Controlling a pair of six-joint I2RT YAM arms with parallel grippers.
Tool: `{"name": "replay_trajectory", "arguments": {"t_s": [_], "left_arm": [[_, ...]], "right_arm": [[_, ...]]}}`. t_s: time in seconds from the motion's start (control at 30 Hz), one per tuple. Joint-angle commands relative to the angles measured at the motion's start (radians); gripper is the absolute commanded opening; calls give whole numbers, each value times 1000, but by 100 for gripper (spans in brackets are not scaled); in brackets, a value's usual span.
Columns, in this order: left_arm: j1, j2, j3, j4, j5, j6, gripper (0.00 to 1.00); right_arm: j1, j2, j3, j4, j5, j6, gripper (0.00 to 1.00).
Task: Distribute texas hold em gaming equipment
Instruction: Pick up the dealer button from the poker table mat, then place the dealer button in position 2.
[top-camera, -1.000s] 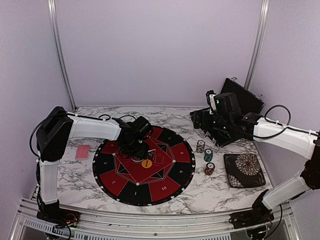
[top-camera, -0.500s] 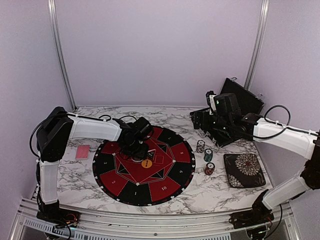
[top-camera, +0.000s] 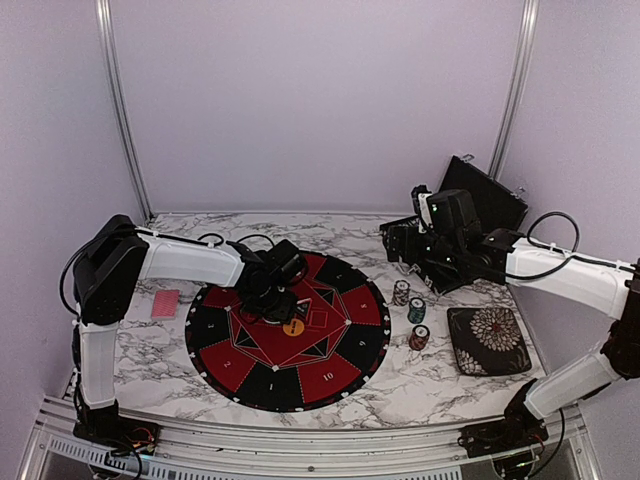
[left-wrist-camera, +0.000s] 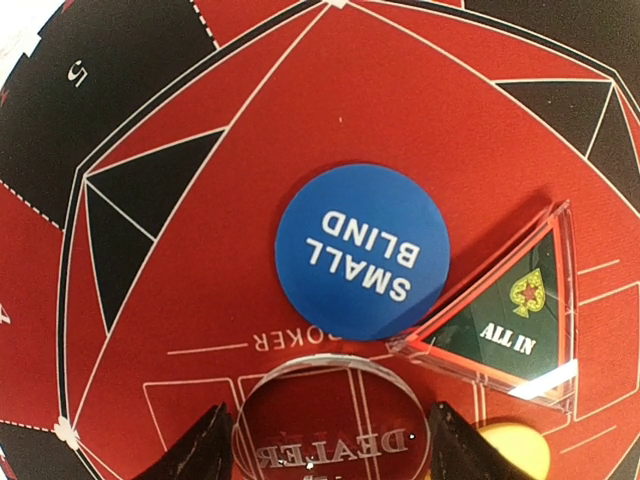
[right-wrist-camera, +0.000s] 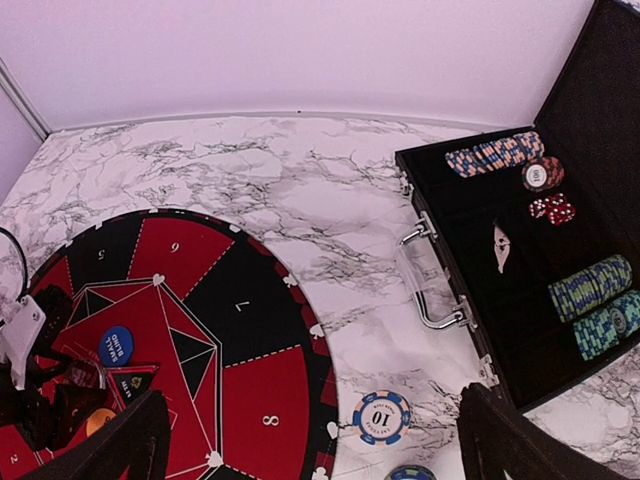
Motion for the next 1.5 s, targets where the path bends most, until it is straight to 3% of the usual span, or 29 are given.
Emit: {"name": "replay_trajectory", "arguments": {"t_s": [0.0,0.13,0.73,1.3,1.47], "left_arm": [[-2,7,-21,-55,-3,9,66],[-2,-8,-35,-55,-10,5,61],[-4,-316,-391,-25,15,-76,61],[-4,-268,-338,-5,27,-47,61],[-4,-275,-355,-4,23,-57,67]], "right_arm": [[6,-17,0,20,-6,10,98],[6,-18,-2,20,-5,10,98],[6,61,3,54,-39,8,98],[7,92,25,45,-63,7,97],[6,98,28,42,-76,6,98]]}}
